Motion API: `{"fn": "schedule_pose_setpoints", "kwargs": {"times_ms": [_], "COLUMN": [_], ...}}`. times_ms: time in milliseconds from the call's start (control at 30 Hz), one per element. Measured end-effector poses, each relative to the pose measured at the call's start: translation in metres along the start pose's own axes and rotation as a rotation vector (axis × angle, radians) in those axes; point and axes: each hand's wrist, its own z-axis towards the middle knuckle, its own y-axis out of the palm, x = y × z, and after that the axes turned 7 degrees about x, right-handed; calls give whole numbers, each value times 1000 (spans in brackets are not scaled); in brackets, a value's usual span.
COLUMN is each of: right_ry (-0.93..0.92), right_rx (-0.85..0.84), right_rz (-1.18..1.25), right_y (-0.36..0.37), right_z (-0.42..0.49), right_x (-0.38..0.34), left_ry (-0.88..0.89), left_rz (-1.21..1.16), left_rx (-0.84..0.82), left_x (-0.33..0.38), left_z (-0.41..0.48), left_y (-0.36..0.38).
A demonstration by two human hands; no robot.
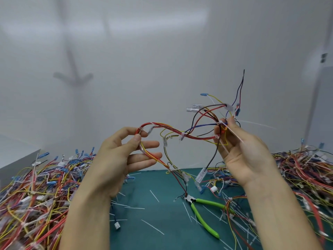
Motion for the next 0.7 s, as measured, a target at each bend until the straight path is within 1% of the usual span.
{"fn": "schedule_pose_setpoints", "kwargs": {"times_ms": [133, 200, 267, 333, 400, 433, 467, 500, 567, 633, 700], "right_ry": [-21, -41, -79, -128, -196, -239, -283, -320, -375, -414, -443], "right_rx": [-4, -13, -23, -17, -21, -33, -49, -68, -110, -148, -188], "right_rz": [26, 21, -19, -99, -226, -302, -376, -441, -556, -655, -726], "right_y": [0, 1, 1, 1, 2, 2, 3, 4, 6, 6, 7], "right_z": [-2, -2, -2, -3, -4, -4, -4, -5, -5, -4, -4], "right_x": [-3, -3, -2, 0, 2, 4, 6, 9, 15, 21, 28], "left_ry": [-32, -61, -91, -98, -24, 43, 124, 208, 360, 422, 424], "left_rz": [69, 159, 327, 550, 819, 929, 970, 942, 731, 477, 353], "left_rx": [3, 13, 32, 7, -38, -25, 25, 84, 176, 163, 87], "left_x": [-7, -15, -28, -40, -46, -45, -42, -37, -25, -13, -3], "left_z": [2, 6, 11, 15, 20, 20, 19, 17, 13, 5, -4], "left_y": [0, 1, 2, 3, 4, 6, 9, 13, 20, 27, 33]}}
